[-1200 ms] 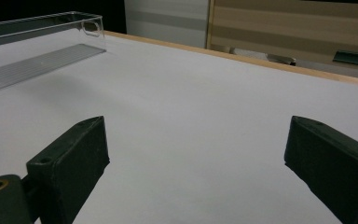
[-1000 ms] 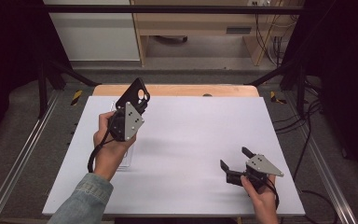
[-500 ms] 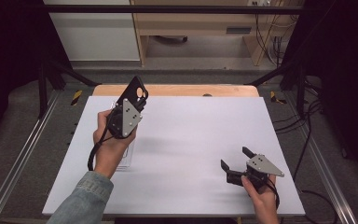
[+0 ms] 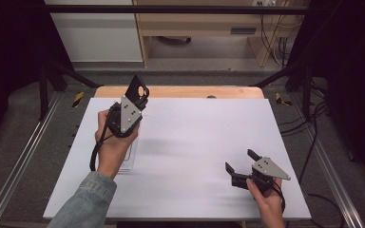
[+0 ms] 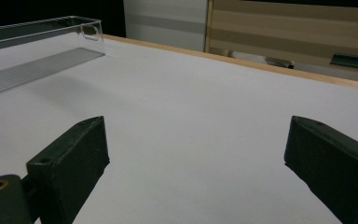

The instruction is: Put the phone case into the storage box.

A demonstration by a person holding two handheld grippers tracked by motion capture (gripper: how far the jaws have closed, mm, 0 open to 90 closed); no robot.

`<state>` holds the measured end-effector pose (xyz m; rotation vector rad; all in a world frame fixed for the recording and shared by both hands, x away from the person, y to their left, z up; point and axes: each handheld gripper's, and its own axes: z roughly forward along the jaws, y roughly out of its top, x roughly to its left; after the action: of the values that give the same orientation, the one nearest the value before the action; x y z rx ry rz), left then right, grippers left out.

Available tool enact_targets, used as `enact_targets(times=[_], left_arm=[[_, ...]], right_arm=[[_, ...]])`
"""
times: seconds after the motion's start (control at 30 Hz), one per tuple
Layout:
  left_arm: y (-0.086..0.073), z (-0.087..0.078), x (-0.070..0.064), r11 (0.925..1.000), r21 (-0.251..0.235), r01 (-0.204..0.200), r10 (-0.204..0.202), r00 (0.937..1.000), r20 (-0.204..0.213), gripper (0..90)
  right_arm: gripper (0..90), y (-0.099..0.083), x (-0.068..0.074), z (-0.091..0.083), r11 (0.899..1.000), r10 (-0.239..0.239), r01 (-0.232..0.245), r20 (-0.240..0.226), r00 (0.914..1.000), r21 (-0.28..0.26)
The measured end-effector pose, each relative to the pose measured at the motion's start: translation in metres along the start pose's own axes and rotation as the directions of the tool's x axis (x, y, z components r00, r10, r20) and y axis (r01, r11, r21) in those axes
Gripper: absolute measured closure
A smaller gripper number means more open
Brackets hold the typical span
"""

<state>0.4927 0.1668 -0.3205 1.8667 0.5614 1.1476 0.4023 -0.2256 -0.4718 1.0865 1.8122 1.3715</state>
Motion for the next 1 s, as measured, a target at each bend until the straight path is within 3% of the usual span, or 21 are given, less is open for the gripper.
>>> enact_targets(times=[0.2,0.47,0.77,1.0], left_arm=[[-0.001,0.004,0.005,0.9979,-0.006,0.064,-0.064,0.9979,0.008,85.6],[-0.006,0.014,0.011,0.9886,0.000,0.150,-0.150,0.9886,-0.001,85.6],[-0.009,0.033,0.017,0.9799,0.012,0.199,-0.198,0.9793,-0.039,85.6],[-0.010,0.042,0.020,0.9688,0.001,0.248,-0.247,0.9678,-0.046,85.6]], right_arm=[[6.6,0.001,-0.001,-0.002,1.000,0.003,-0.003,0.001,1.0000,-0.007],[6.7,0.002,-0.004,-0.004,1.000,0.011,-0.011,0.005,0.9999,-0.014],[6.7,0.002,-0.006,-0.005,0.999,0.025,-0.025,0.007,0.9997,-0.027],[6.8,0.002,-0.005,-0.004,0.999,0.020,-0.019,0.021,0.9996,-0.037]])
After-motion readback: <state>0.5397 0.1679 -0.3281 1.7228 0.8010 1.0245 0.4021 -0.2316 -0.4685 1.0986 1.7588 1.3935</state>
